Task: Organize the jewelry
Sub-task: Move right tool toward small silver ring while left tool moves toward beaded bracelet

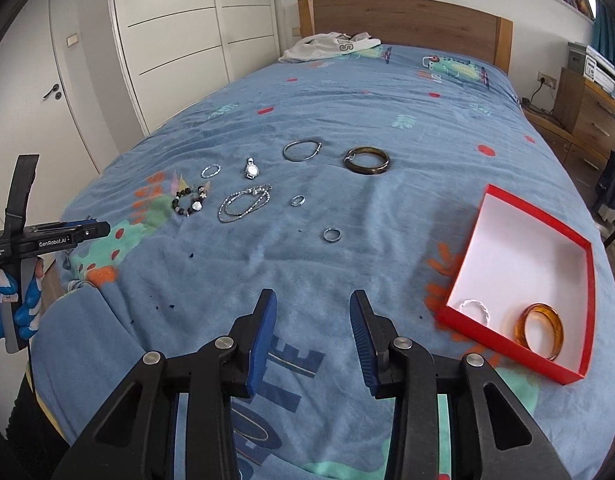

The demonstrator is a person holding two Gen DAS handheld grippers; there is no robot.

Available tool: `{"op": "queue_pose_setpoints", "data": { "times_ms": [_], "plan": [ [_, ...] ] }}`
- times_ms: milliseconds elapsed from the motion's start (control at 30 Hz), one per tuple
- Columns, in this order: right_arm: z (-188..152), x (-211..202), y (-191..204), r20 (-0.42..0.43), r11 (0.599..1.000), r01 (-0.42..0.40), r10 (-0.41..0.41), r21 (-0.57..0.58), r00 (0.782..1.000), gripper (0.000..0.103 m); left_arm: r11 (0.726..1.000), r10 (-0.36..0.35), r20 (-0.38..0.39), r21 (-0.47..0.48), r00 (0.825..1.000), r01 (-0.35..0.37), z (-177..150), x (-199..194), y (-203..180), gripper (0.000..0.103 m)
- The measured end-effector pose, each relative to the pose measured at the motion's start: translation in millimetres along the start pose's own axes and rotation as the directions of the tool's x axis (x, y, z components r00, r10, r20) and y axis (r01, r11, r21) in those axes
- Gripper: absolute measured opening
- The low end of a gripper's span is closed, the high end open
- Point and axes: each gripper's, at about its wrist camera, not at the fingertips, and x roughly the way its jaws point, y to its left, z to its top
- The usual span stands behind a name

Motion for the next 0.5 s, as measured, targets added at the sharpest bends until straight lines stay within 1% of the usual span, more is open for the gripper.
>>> {"op": "queue_pose_setpoints", "data": {
  "times_ms": [233,500],
  "plan": [
    [17.5,41.2,-8.9,-0.029,1.000,-0.022,0.022,0.011,0.999,0.035,1.000,0.005,-0.019,-0.011,1.000,-0.005,15.3,29.6,-6.0,0.043],
    [32.8,77.7,-13.0,-0.042,0.999,-0.043,0.044,0.027,0.998,0.033,0.999,0.009,-0.046,-0.033,0.999,-0.011,31.5,65.3,-2.2,0.043]
  ]
}}
